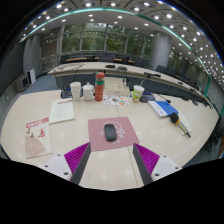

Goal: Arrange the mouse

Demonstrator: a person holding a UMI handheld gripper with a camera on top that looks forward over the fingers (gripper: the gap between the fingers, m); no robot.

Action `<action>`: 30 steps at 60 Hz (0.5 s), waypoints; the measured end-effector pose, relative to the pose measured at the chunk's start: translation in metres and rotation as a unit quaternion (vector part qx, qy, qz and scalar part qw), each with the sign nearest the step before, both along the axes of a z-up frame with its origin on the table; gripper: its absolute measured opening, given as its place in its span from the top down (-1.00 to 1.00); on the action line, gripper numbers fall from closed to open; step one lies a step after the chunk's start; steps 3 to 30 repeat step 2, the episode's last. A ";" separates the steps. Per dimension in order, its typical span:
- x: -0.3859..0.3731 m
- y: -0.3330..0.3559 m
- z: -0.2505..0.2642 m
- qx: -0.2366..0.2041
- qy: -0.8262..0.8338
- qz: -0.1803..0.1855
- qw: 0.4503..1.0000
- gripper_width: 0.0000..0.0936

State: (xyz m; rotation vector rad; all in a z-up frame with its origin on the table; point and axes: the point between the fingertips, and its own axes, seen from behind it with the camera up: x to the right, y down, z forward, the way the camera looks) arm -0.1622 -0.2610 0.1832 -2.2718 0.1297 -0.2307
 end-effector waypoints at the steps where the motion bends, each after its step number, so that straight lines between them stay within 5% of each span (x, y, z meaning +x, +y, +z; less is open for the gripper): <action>1: 0.001 0.000 0.001 0.001 -0.004 0.001 1.000 -0.83; 30: 0.001 0.000 0.002 0.003 -0.009 0.002 1.000 -0.83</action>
